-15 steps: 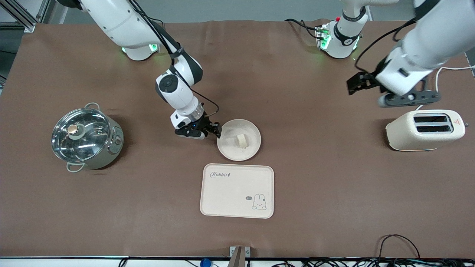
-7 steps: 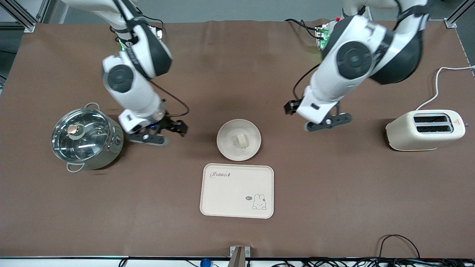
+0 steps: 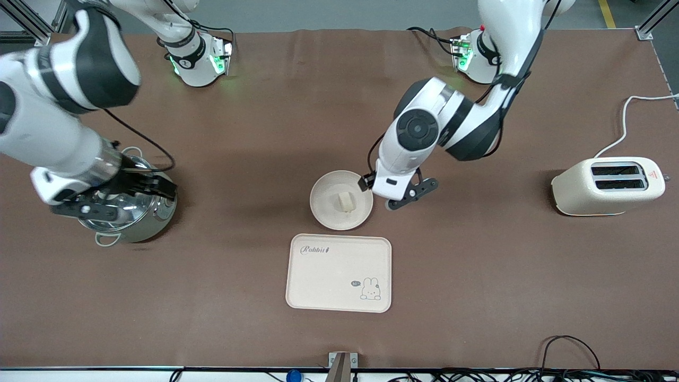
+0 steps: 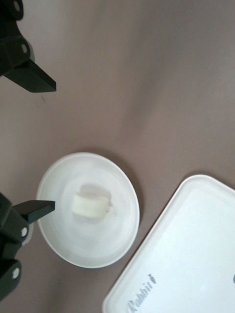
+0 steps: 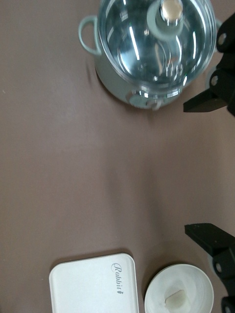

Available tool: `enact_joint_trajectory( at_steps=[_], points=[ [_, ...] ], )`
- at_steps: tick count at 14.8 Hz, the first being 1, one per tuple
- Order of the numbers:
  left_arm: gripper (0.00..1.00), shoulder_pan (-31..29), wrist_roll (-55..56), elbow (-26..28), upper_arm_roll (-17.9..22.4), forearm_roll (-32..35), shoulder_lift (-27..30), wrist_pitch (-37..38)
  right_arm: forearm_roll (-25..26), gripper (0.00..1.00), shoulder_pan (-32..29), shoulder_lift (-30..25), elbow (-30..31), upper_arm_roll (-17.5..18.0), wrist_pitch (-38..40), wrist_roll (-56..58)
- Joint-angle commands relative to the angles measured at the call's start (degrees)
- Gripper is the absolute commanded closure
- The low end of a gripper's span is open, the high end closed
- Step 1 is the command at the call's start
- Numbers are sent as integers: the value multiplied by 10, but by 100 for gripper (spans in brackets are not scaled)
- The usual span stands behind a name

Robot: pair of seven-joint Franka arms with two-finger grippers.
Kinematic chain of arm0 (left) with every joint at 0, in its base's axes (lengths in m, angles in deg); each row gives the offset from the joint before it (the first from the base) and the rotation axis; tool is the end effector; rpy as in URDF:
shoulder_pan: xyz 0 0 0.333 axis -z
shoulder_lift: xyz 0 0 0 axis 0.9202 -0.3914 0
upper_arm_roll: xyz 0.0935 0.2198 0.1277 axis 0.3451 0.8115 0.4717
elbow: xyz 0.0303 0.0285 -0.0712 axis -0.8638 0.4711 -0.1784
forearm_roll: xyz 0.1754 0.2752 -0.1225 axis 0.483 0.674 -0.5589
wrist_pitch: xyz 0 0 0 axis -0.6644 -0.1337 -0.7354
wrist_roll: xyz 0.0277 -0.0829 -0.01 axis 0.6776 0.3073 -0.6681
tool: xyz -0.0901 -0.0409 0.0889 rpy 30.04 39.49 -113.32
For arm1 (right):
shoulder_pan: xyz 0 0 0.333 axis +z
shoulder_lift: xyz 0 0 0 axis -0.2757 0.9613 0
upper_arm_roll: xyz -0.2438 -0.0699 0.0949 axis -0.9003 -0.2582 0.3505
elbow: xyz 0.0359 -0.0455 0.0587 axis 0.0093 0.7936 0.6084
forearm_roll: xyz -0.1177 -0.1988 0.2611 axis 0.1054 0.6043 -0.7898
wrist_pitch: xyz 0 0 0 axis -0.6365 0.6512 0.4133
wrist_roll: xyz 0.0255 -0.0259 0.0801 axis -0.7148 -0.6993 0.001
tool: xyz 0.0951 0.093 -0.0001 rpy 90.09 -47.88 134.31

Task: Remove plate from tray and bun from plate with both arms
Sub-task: 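Grasp the cream bun on the plate with the left gripper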

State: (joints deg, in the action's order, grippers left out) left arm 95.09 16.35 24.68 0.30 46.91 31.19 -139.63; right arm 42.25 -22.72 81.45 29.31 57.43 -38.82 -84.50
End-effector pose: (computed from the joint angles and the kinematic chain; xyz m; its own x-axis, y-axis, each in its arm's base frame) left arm 0.4884 -0.3908 0.3018 0.8587 0.4869 -0.1599 0.4940 -0.8694 0.0052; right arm 0.5638 0.0850 0.4774 0.9907 -0.1359 -0.0085 -0.1361 -0.9904 -0.0260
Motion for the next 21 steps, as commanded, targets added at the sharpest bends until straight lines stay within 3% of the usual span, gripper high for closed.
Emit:
enact_joint_trajectory(
  at_steps=[1,3,5,10,11,12,14,16,21],
  points=[
    [8,32,49,-15,4,2,-49,-64,-3,0,-43,-52,8,9,38,52],
    [18,38,48,-14,4,22,-68,-100,-3,0,-69,-77,9,8,67,83],
    [18,55,48,-13,2,58,-88,-120,-4,0,-95,-99,9,8,107,87],
    [19,86,47,-13,5,62,-129,-210,-4,0,-113,-157,17,8,132,129],
    [20,87,46,-13,6,63,-135,-223,-4,0,-103,-160,18,-4,136,132],
    [22,87,45,-12,6,66,-141,-232,-4,0,-63,-165,18,-41,143,135],
    [24,86,52,-10,5,105,-146,-236,-3,0,37,-172,19,-151,145,137],
    [25,86,53,-11,6,110,-154,-236,-3,0,47,-173,29,-165,142,144],
    [49,85,58,-11,6,105,-163,-236,-3,0,50,-171,28,-166,137,148]
  ],
)
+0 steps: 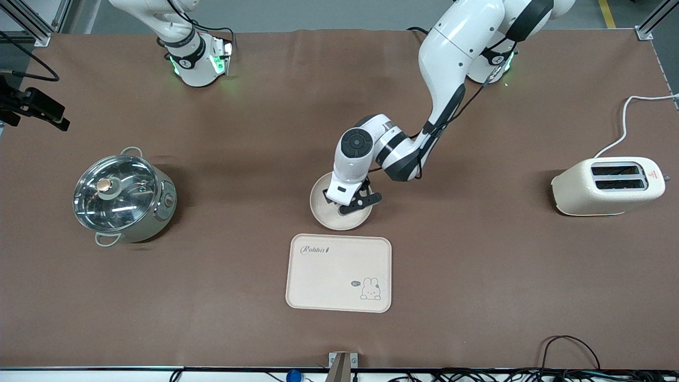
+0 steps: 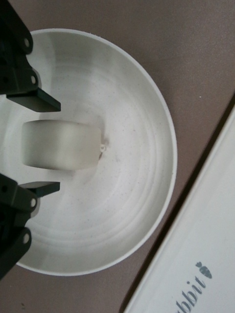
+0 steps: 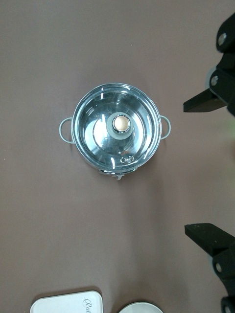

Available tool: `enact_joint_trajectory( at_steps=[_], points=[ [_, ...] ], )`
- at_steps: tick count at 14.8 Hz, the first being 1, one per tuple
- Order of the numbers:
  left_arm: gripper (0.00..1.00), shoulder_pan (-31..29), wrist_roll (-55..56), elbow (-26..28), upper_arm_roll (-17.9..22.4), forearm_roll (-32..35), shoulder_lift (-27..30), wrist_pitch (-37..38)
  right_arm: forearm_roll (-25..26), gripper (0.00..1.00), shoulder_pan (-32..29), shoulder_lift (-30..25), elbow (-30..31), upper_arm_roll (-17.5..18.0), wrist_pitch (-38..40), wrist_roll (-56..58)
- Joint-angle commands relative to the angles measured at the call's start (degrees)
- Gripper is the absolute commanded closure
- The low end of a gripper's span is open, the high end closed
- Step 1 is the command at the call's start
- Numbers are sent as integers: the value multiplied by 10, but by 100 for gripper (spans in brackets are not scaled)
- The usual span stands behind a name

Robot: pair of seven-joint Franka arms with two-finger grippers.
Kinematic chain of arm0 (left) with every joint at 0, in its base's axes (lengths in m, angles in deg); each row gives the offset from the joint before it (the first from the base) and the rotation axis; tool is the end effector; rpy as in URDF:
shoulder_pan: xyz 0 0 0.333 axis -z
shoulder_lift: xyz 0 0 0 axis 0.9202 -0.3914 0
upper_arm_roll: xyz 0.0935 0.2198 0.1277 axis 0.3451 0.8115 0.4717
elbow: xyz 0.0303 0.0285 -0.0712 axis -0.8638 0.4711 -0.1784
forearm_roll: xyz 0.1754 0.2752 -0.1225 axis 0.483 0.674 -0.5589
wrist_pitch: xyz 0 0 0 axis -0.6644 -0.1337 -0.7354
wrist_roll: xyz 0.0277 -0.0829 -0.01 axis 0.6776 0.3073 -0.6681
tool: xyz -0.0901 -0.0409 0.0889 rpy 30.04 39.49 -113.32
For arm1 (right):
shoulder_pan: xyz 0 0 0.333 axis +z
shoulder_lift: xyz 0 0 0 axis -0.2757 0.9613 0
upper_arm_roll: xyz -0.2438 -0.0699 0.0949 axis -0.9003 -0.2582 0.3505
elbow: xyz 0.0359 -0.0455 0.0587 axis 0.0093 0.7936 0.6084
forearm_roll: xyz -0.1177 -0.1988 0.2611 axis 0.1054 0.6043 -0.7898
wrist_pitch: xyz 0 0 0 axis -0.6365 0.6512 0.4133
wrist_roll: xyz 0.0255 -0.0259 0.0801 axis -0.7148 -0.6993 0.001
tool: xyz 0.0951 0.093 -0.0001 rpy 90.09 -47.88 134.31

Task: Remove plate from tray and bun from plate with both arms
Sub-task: 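Carry the bun with the left gripper toward the toaster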

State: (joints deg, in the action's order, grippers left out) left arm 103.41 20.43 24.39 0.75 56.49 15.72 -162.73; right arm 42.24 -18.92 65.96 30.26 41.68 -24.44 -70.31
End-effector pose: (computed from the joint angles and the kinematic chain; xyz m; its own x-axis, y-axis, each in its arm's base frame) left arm 0.4552 -0.4688 0.1674 0.9272 0.3739 -0.0218 0.3741 -0.9217 0.1021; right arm 0.4825 -0.0192 0.5872 0.9950 -0.0995 -0.0040 -0.0993 -0.9945 0.0347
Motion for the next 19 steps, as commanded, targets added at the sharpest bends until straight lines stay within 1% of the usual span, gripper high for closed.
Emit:
enact_joint_trajectory(
  at_steps=[1,2,4,5,7,8,10,12,13,15,16,19],
  points=[
    [51,2,26,-8,4,11,-9,-5,-4,0,14,-16,19,-7,-4,6],
    [56,0,30,-10,4,10,-9,-5,-3,0,14,-16,19,-6,-2,5],
    [69,-1,32,-11,4,9,-9,-5,-3,0,13,-15,19,-6,-5,6],
    [73,-2,35,-12,4,7,-5,-5,-3,0,13,-14,18,-6,-6,7],
    [73,-10,43,-12,5,7,9,1,-3,0,13,-14,17,-7,-8,7],
    [73,-20,47,-10,5,7,28,12,-3,0,13,-15,17,-7,-8,7],
    [73,-45,44,-11,4,7,69,63,-3,0,13,-17,18,-6,-6,5],
    [73,-93,20,-9,4,11,110,112,-3,0,16,-14,18,-6,-10,5],
    [73,-116,-10,-8,3,11,120,126,-4,0,15,-14,19,-6,-9,5],
    [73,-166,-78,-7,2,9,119,134,-3,0,16,-14,19,-6,-9,6],
    [72,-182,-100,-6,3,9,113,134,-3,0,16,-14,19,-6,-9,6],
    [72,-246,-176,17,3,14,98,133,-4,0,16,-14,19,-6,-6,6]
  ],
)
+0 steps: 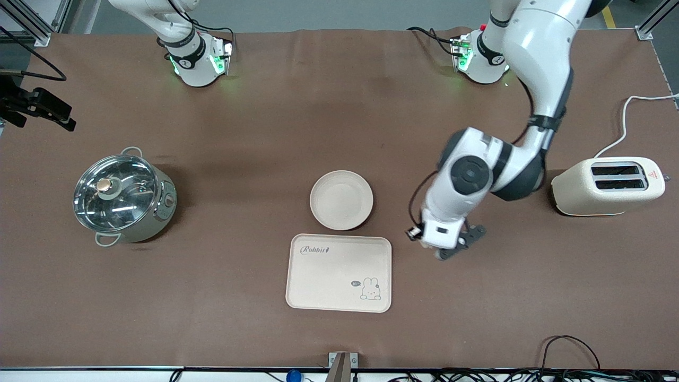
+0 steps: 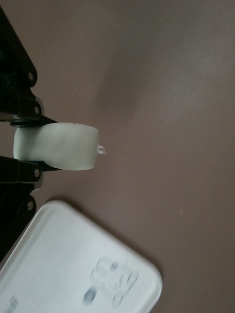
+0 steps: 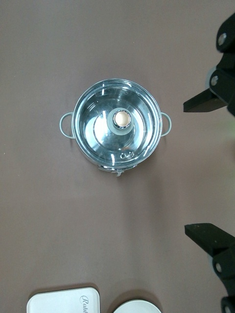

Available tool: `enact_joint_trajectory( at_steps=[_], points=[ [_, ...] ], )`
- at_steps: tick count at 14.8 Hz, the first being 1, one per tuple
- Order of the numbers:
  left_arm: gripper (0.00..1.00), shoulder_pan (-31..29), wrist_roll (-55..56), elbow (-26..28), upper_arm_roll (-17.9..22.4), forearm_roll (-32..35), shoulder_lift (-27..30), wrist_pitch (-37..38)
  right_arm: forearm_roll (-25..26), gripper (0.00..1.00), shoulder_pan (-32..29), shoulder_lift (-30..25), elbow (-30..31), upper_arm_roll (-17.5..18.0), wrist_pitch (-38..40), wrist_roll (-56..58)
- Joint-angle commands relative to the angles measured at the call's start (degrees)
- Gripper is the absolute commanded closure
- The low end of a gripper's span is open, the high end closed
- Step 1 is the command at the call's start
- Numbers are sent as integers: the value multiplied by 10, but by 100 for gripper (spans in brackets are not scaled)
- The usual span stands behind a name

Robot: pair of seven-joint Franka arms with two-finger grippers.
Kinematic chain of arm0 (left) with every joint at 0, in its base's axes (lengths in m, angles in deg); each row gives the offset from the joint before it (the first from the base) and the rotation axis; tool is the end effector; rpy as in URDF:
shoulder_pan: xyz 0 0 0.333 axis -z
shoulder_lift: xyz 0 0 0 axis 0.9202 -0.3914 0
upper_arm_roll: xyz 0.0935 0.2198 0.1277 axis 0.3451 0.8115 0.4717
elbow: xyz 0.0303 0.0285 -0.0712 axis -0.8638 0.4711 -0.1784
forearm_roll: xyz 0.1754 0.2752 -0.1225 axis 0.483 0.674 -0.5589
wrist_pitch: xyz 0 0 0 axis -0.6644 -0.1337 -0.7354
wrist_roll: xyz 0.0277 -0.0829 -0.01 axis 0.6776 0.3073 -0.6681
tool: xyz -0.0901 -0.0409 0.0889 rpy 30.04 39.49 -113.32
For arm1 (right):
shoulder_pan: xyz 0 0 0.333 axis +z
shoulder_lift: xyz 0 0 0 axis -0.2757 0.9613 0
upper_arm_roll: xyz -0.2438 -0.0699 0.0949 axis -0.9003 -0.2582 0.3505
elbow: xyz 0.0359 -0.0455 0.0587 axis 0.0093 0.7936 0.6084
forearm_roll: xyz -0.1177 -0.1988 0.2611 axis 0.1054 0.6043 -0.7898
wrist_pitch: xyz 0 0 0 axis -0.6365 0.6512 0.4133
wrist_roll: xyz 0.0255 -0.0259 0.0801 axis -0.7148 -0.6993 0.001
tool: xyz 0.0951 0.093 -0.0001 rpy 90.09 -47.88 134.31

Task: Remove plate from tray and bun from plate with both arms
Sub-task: 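Carry the bun with the left gripper toward the toaster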

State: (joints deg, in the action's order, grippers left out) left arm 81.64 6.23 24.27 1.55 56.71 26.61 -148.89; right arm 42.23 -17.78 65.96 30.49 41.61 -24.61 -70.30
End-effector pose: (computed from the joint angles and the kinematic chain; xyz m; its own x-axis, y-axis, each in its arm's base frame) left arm 0.5938 -0.2515 0.2664 0.8689 0.4947 0.0161 0.4941 -0.8689 0.0299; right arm 0.4831 -0.0102 0.5857 0.9967 -0.0806 -0.0050 -0.0804 -0.9962 0.0345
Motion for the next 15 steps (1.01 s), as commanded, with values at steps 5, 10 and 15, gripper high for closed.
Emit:
enact_joint_trajectory(
  at_steps=[5,10,15],
  points=[
    [72,-90,-64,20,-9,6,-53,-22,-4,0,4,-15,17,-6,1,6],
    [45,-101,-77,38,-6,10,-76,-40,-4,0,3,-16,17,-7,6,7],
    [0,-102,-78,36,-9,45,-55,-39,-4,0,5,-17,17,-7,8,7]
  ],
)
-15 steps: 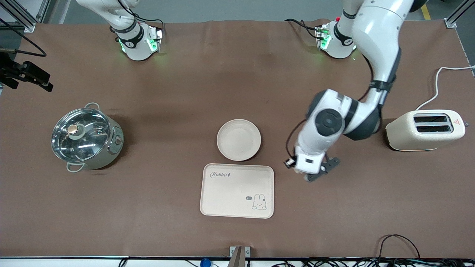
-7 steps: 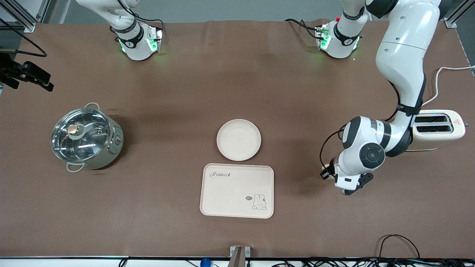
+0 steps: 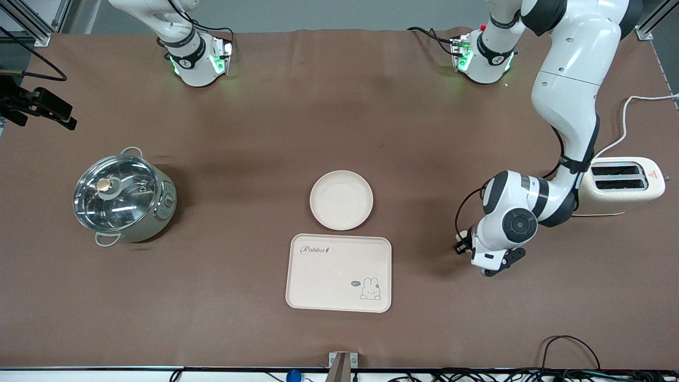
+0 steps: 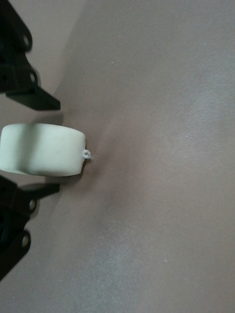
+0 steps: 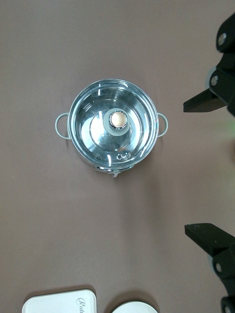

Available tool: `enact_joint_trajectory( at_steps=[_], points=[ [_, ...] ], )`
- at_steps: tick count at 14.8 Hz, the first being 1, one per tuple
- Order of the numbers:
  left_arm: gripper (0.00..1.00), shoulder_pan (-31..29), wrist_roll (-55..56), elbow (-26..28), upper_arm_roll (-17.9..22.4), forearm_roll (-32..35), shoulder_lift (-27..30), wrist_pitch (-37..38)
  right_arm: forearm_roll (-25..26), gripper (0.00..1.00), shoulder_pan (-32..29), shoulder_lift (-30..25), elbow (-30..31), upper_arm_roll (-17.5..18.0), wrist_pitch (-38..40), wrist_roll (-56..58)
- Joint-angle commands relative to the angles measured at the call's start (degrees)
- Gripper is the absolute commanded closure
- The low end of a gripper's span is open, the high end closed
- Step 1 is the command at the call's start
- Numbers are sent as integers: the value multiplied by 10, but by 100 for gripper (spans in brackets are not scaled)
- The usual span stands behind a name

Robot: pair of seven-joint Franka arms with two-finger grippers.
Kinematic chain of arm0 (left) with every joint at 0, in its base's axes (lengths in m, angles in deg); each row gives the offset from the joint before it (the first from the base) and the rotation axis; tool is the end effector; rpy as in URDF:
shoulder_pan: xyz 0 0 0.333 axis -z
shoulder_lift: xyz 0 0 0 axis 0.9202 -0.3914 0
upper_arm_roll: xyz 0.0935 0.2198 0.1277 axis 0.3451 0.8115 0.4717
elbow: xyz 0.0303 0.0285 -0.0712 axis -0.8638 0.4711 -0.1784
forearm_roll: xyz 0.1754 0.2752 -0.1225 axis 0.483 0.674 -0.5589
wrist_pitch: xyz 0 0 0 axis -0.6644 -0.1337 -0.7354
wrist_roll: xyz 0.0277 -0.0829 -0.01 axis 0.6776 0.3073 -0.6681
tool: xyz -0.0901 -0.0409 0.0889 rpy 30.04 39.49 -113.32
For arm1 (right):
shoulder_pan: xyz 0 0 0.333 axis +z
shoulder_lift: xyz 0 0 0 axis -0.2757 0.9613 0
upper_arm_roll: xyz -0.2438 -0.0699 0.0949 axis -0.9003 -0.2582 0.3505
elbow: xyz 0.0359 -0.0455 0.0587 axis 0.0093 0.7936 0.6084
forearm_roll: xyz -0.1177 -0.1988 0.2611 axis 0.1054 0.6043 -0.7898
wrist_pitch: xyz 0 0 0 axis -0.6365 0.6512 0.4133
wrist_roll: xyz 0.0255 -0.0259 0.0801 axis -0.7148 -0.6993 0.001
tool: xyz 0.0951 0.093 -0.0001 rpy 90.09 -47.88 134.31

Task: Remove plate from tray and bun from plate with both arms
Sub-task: 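Carry the bun with the left gripper toward the toaster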

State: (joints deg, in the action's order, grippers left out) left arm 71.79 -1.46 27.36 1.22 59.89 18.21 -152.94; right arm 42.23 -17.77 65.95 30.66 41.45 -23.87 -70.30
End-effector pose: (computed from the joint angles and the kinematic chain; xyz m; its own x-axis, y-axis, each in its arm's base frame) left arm 0.6046 -0.1470 0.1591 0.8699 0.4895 -0.0608 0.4857 -0.8715 -0.0672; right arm 0.4812 -0.0115 0.5835 0.9963 -0.0837 -0.0207 -0.0829 -0.9959 0.0354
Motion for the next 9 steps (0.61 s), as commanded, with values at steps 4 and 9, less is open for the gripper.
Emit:
enact_joint_trajectory(
  at_steps=[4,9],
  points=[
    [0,-3,-46,-44,-40,12,118,116,-4,0,4,-17,15,-4,3,6],
    [0,-40,-189,-73,-45,4,252,224,-3,0,5,-17,15,-3,4,6]
  ],
)
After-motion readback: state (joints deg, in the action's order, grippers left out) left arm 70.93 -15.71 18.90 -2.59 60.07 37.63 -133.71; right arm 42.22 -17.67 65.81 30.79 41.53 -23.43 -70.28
